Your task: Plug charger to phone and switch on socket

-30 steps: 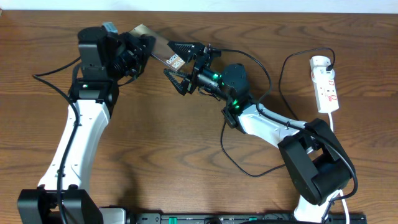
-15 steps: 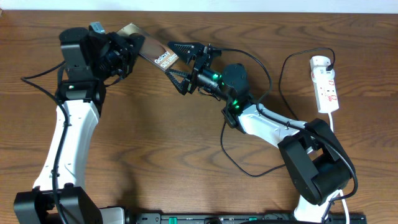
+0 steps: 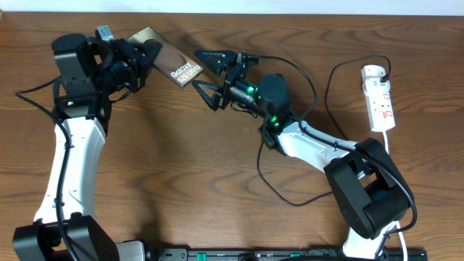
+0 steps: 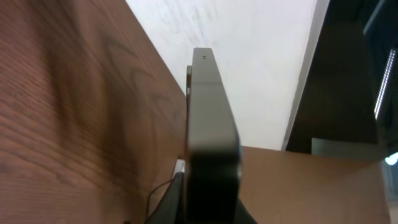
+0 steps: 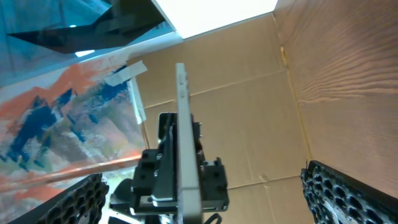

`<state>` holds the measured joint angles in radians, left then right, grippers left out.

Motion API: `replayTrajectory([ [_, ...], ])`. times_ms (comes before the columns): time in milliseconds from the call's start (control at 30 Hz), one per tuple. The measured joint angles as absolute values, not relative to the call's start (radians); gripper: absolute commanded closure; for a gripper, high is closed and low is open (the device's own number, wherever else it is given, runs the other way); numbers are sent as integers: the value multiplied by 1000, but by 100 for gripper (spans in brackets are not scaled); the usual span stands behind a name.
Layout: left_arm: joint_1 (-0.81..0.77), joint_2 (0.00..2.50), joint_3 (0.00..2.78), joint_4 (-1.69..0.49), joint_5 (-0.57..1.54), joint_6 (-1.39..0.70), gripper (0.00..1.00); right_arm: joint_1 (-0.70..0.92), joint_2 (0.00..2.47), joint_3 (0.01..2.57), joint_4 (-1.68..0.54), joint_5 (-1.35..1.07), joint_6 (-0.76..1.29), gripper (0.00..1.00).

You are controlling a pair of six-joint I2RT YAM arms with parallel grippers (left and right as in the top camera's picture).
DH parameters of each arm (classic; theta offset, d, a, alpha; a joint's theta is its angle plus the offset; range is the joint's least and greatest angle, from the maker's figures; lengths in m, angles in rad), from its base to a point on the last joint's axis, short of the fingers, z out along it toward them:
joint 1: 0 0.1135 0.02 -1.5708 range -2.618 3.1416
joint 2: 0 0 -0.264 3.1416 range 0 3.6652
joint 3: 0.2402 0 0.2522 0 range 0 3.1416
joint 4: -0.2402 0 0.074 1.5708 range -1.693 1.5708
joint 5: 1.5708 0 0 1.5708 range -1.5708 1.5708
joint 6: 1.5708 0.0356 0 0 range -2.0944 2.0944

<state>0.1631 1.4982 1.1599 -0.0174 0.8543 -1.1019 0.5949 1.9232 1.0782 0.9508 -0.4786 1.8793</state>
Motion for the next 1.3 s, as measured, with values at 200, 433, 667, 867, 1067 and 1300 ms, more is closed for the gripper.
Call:
replayTrajectory([
  [200,201,1498,1160,-11,928,-1072,93,587,1923,1078,928,-485,1842,1],
  [433,248,1498,1160,18,1032,-1048,93,572,1923,1078,879,-498,1781,1],
  [667,265,1498,1160,63,1132,-1042,93,570,1923,1078,863,-502,1663,1],
  [867,265,1498,1160,167,1243,-1042,93,570,1923,1079,738,-509,1505,1],
  [1067,265,1498,1160,186,1327,-1039,93,555,1923,1078,592,-554,1326,1],
  [1300,265,1498,1160,191,1364,-1038,93,527,1923,1078,543,-611,1203,1],
])
